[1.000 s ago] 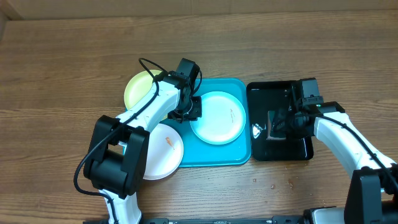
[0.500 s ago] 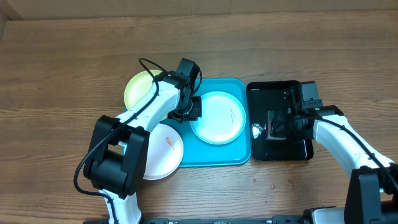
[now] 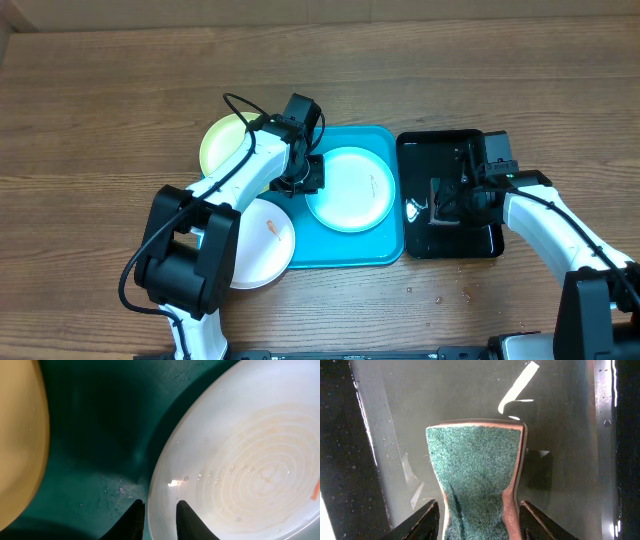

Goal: Clean dirty plates on tray and stack at the side
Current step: 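Grasp the green sponge with the right gripper in the black tray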

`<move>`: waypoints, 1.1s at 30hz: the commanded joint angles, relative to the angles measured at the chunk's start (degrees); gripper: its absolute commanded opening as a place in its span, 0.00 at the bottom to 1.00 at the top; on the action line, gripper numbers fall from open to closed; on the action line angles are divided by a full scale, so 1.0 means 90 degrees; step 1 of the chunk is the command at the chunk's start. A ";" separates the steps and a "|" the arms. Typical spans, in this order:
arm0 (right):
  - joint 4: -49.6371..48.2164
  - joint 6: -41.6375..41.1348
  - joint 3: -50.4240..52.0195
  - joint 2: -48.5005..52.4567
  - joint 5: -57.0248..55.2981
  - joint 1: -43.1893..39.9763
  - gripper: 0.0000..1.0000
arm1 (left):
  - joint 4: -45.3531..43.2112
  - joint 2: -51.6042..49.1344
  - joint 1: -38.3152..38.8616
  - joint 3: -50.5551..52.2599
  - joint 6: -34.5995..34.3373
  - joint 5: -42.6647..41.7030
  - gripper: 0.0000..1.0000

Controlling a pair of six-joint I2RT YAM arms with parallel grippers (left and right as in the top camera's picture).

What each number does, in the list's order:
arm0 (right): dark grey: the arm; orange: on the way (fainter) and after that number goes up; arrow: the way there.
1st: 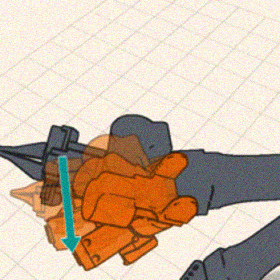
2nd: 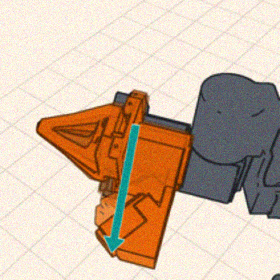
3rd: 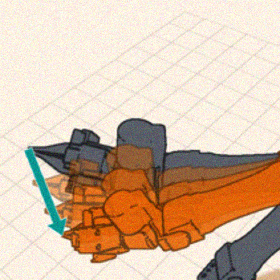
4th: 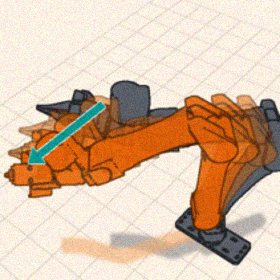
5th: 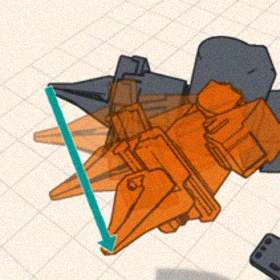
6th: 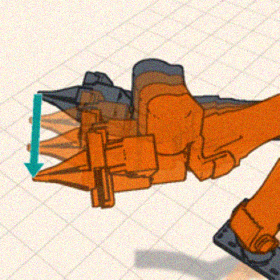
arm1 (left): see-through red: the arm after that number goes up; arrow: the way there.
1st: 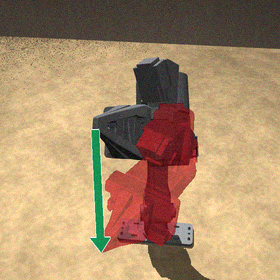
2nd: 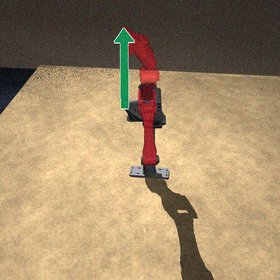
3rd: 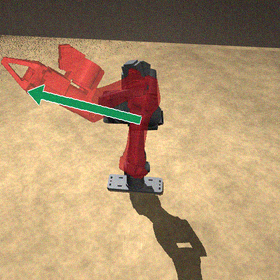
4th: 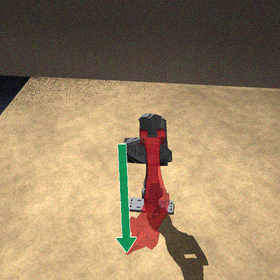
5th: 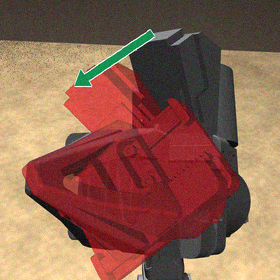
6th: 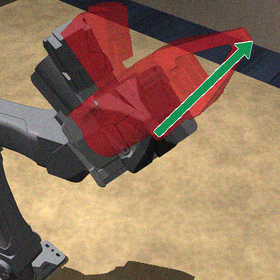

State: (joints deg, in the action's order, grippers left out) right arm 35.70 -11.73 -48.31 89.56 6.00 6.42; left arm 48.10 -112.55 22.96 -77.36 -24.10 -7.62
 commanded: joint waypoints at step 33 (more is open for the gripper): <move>-0.0199 0.0192 0.0138 0.0017 -0.0401 0.0364 0.50 | -0.0092 -0.0078 0.0039 0.0039 -0.0039 0.0087 0.26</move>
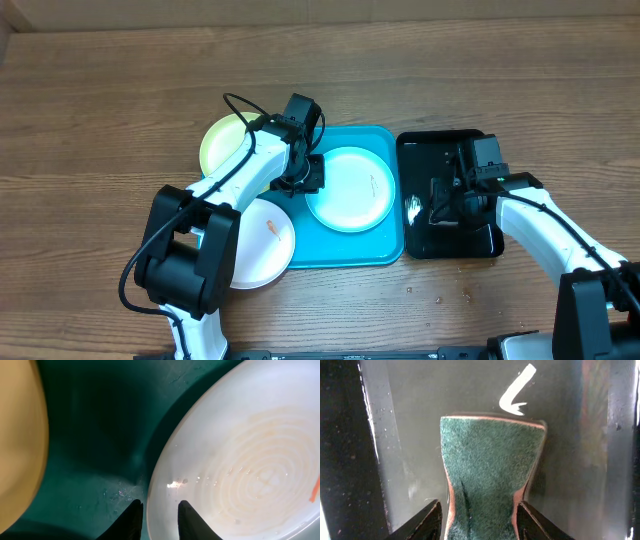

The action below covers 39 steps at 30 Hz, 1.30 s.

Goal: Clean dirty plates on tray and stack at the side
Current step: 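Grasp the green sponge with the right gripper in the black tray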

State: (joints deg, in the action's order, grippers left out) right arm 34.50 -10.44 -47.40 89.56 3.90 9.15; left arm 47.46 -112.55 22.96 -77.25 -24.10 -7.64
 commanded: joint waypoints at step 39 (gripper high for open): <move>-0.0430 0.0051 0.0287 0.0027 -0.0168 0.0061 0.12 | 0.0075 -0.0078 0.0044 0.0034 -0.0039 0.0253 0.23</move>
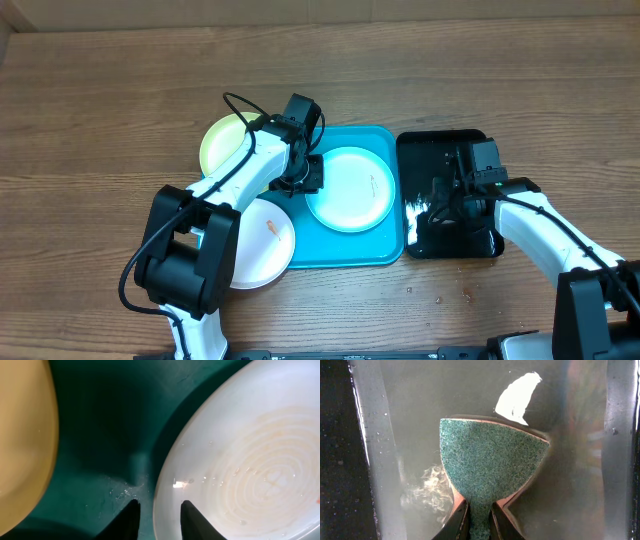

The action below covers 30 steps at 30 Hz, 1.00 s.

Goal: Clean dirty plates on tray and stack at the side
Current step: 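Grasp the green sponge with the right gripper in the black tray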

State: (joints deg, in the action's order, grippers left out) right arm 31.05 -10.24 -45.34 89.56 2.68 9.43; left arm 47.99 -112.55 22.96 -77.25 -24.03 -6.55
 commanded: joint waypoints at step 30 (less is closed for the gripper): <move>-0.0066 0.0029 0.0075 0.0027 -0.0175 0.0029 0.13 | 0.0024 -0.0075 -0.0015 -0.0073 -0.0046 0.0063 0.13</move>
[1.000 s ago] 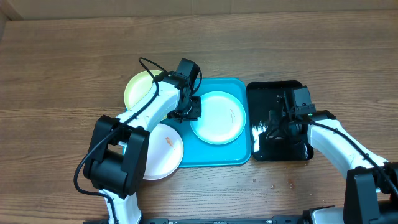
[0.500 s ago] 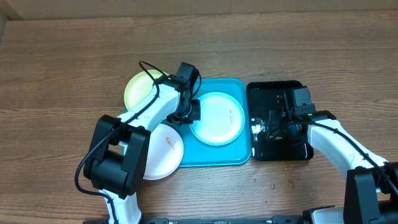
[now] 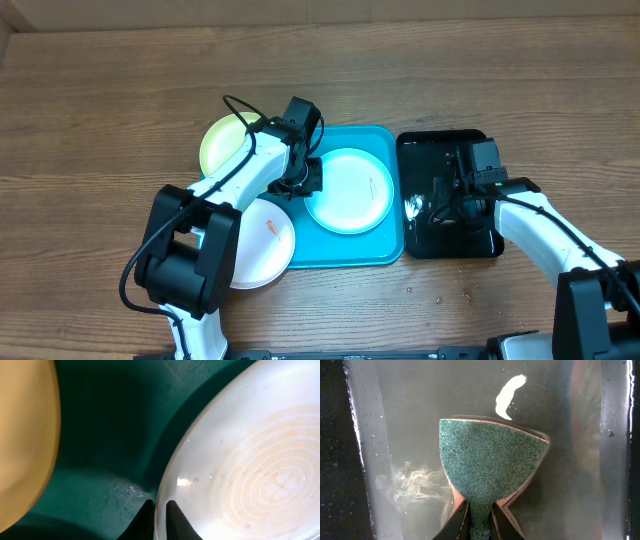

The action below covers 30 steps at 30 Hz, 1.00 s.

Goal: Clean dirty plates on tray and stack at the side
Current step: 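Grasp the green sponge with the right gripper in the black tray, then lift the green sponge with the right gripper, holding the white plate with left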

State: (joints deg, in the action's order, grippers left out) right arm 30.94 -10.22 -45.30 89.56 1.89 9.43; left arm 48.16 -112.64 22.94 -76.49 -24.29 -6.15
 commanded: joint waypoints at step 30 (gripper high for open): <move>0.1797 -0.0012 -0.1472 -0.0165 0.0250 0.0022 0.04 | 0.0432 -0.0066 -0.0104 -0.0158 0.0325 -0.0413 0.04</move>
State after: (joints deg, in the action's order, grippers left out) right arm 46.63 -10.28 -57.32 89.38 3.25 9.43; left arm 52.25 -112.64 22.63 -76.88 -22.74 -7.31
